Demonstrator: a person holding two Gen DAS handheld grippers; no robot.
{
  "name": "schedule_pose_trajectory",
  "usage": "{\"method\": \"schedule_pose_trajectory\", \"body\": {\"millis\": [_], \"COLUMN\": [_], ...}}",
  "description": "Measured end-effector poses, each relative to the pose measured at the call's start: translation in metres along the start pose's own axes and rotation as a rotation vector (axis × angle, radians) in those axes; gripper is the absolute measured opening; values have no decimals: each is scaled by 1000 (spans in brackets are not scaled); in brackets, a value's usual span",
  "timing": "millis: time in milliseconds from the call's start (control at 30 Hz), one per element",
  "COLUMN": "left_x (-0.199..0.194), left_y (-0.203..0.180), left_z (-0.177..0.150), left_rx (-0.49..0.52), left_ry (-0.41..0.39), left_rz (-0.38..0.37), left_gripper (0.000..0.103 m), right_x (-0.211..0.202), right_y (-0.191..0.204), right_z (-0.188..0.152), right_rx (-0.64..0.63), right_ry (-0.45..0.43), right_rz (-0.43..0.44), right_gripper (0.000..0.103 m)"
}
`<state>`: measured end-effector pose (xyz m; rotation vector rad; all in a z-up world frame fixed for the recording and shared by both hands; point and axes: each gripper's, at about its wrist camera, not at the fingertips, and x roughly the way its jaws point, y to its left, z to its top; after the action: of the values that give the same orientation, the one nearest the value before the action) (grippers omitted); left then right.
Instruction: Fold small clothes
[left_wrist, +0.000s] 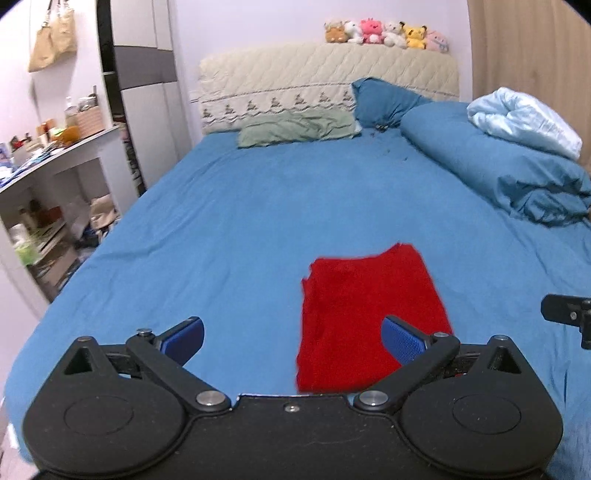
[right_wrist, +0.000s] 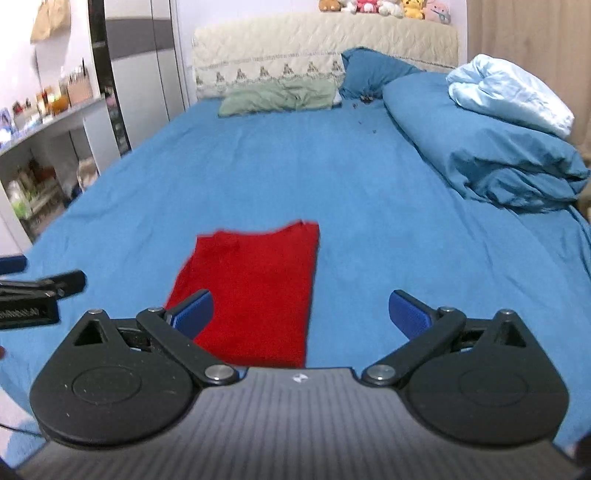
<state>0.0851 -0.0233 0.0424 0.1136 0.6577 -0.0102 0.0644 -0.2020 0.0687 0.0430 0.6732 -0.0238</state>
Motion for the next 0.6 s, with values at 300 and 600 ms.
{"method": "schedule_pose_trajectory", "body": {"millis": [300,600], "left_x": [-27,-40], "left_y": [5,1], "left_z": [-46,-53], "left_rx": [-14,-28], "left_ry": [64,39], "left_rz": [-19,-42], "left_gripper": [103,103], "right_x": [-19,-33], "right_y": [9,3], "right_z": [-55,-73], "right_rx": [-1,22], "right_ry": [89,101], "right_rz": [-45,-67], "right_gripper": [103,103]}}
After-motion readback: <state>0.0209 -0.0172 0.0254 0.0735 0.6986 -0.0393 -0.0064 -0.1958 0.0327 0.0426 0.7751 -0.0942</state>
